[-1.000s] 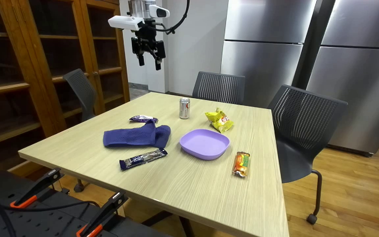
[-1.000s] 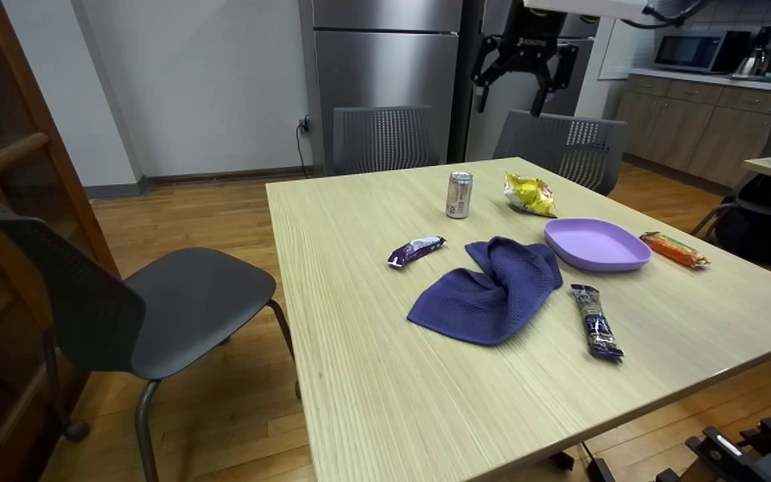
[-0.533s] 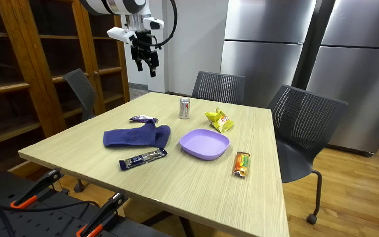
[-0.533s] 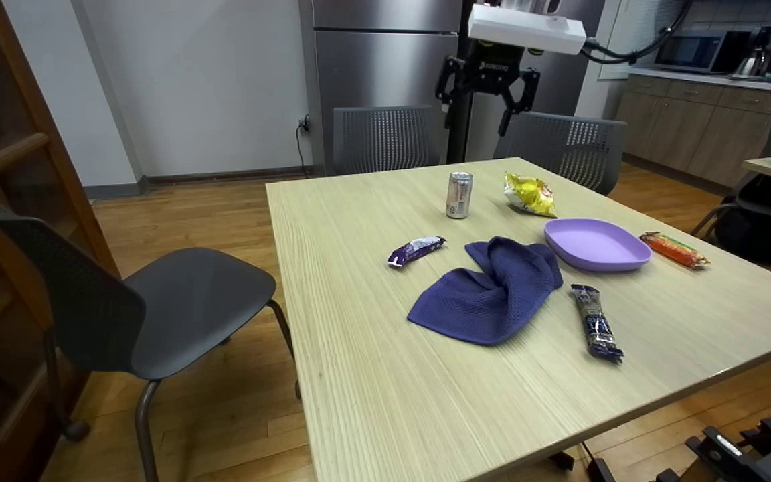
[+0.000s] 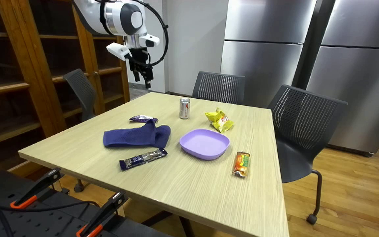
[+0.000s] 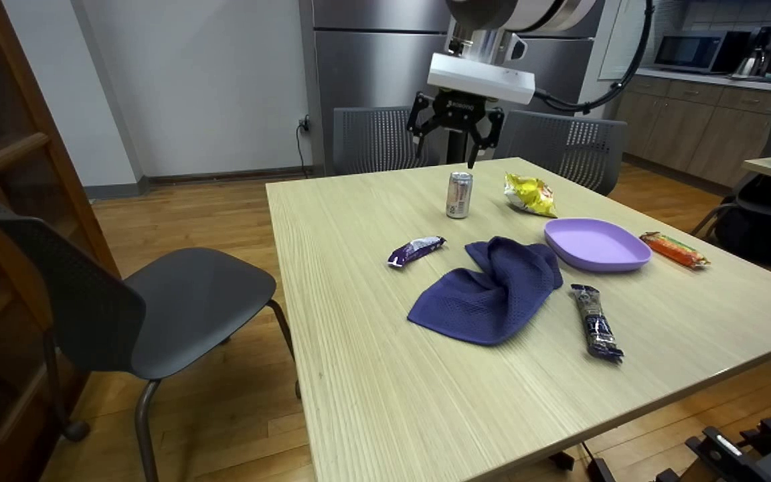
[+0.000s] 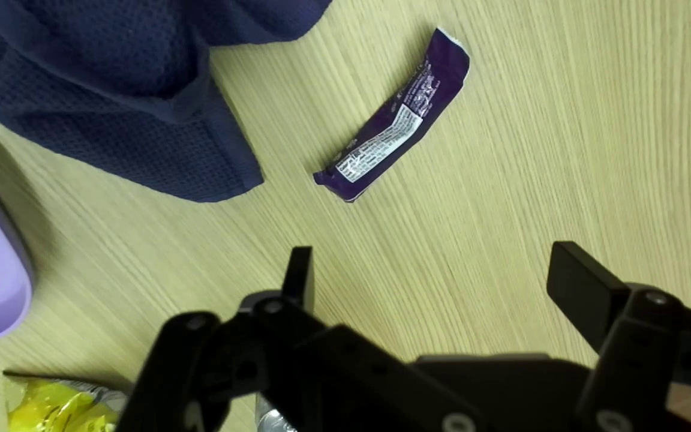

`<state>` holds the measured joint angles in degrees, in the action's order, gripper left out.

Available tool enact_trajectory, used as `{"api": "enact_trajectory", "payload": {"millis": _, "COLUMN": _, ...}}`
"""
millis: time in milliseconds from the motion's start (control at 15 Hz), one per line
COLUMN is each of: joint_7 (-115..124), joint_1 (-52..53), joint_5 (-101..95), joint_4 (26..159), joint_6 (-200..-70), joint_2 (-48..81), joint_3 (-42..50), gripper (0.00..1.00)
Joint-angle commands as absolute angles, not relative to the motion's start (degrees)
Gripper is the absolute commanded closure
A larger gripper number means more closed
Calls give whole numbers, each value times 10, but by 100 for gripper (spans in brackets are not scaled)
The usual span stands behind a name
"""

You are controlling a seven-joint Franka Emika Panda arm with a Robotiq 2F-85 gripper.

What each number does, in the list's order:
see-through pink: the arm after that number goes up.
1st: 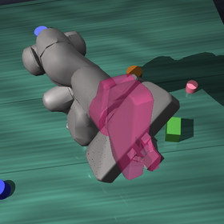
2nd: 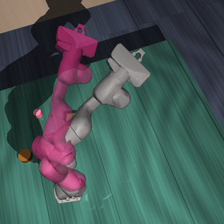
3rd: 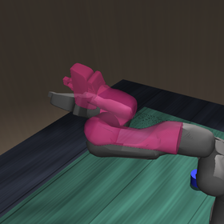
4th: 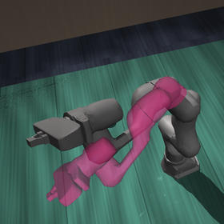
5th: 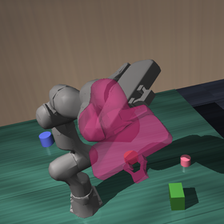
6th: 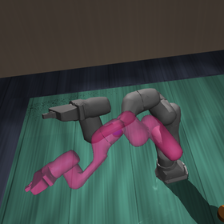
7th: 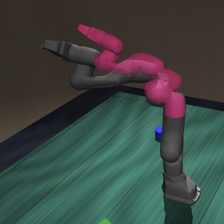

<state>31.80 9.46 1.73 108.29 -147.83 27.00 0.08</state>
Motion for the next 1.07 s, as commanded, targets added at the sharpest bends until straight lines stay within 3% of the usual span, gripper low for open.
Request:
{"api": "enact_trajectory", "payload": {"millis": 0, "joint_7": 353, "joint_1": 117, "joint_5": 27, "joint_4": 1050, "joint_6": -1507, "joint_2": 307, "joint_3": 16, "gripper": 0}}
{"api": "enact_trajectory", "payload": {"millis": 1000, "joint_7": 403, "joint_1": 129, "joint_5": 97, "joint_4": 998, "joint_6": -1545, "joint_2": 412, "joint_3": 22, "gripper": 0}}
